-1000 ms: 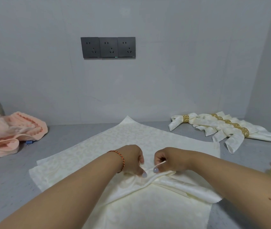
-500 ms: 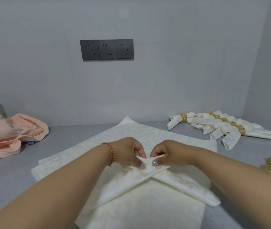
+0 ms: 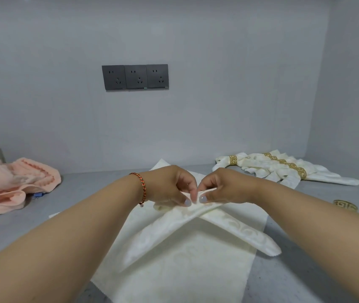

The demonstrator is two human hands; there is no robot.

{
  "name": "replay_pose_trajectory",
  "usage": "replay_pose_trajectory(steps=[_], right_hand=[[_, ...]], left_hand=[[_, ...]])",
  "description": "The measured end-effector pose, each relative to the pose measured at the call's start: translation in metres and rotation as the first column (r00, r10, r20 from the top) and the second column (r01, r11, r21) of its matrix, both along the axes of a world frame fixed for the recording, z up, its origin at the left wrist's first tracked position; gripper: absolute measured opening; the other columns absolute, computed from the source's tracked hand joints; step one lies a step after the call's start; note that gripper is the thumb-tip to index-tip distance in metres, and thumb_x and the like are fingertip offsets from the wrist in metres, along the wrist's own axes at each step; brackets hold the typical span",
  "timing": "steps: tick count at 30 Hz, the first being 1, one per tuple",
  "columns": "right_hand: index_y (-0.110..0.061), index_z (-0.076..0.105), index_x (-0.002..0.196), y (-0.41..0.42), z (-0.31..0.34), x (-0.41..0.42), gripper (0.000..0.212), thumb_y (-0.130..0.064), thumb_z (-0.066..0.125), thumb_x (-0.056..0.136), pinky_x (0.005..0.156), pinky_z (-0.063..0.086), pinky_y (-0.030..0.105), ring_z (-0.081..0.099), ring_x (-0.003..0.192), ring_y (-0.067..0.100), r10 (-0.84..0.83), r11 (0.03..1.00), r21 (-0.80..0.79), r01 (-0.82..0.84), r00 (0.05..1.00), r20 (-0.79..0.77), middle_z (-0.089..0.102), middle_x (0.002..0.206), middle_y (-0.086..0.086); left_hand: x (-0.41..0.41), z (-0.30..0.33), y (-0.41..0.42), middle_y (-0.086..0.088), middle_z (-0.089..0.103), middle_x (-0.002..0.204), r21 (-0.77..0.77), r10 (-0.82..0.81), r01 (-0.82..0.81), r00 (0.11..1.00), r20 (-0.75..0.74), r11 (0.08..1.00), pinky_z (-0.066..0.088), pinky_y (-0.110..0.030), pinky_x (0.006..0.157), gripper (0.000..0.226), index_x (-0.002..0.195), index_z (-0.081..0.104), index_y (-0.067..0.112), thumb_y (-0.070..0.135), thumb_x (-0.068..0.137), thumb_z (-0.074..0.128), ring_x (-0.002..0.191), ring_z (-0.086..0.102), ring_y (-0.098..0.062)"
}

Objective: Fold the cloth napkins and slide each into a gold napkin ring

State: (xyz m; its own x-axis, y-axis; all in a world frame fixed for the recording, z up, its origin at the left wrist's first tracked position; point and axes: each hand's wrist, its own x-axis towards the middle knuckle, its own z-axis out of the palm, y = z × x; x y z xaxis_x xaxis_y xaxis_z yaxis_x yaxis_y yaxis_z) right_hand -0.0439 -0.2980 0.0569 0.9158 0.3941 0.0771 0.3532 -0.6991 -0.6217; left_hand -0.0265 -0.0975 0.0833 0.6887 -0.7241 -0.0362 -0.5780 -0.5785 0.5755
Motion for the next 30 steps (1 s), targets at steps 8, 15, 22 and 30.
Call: replay_pose_trajectory(steps=[8, 15, 22, 30], right_hand=[[-0.023, 0.069, 0.101, -0.059, 0.007, -0.028, 0.03, -0.044, 0.048, 0.097, 0.068, 0.045, 0.019, 0.058, 0.075, 0.004, -0.232, 0.966, 0.115, 0.232, 0.973, -0.007, 0.065, 0.083, -0.01], [-0.019, 0.065, 0.085, -0.15, 0.001, -0.049, 0.023, -0.038, 0.055, 0.093, 0.068, 0.044, 0.021, 0.06, 0.075, 0.009, -0.493, 0.811, -0.342, 0.474, 0.869, 0.036, 0.069, 0.081, -0.009], [-0.018, 0.063, 0.103, -0.18, -0.016, -0.059, 0.034, -0.048, 0.054, 0.091, 0.073, 0.042, 0.024, 0.055, 0.085, 0.015, -0.66, 0.39, -0.697, 0.602, 0.711, 0.244, 0.056, 0.083, -0.007], [-0.018, 0.058, 0.1, -0.179, -0.036, -0.049, 0.018, -0.034, 0.056, 0.091, 0.078, 0.048, 0.025, 0.056, 0.086, 0.016, -0.718, 0.332, -0.736, 0.589, 0.664, 0.208, 0.051, 0.078, -0.007]], left_hand=[[-0.007, -0.007, -0.033, -0.004, 0.04, 0.057, -0.046, 0.008, -0.006, 0.999, 0.045, 0.999, 0.031, -0.022, 0.049, 0.035, 0.075, 0.078, 0.03, 0.0, 0.085, 0.062, 0.053, 0.034, -0.021], [-0.01, -0.025, -0.052, -0.001, 0.04, 0.049, -0.087, 0.044, -0.046, 0.999, -0.032, 0.995, 0.026, -0.017, 0.042, 0.04, 0.081, 0.08, 0.023, -0.006, 0.083, 0.052, 0.043, 0.028, -0.014], [-0.014, -0.042, -0.064, 0.001, 0.063, 0.065, -0.067, 0.027, -0.028, 1.0, -0.013, 0.997, 0.04, -0.017, 0.051, 0.025, 0.076, 0.078, 0.036, 0.012, 0.081, 0.071, 0.051, 0.046, -0.009], [-0.012, -0.045, -0.055, 0.008, 0.075, 0.097, -0.094, 0.056, -0.052, 0.998, 0.037, 0.994, 0.053, -0.041, 0.092, 0.027, 0.078, 0.076, 0.044, 0.019, 0.072, 0.083, 0.102, 0.067, -0.021]])
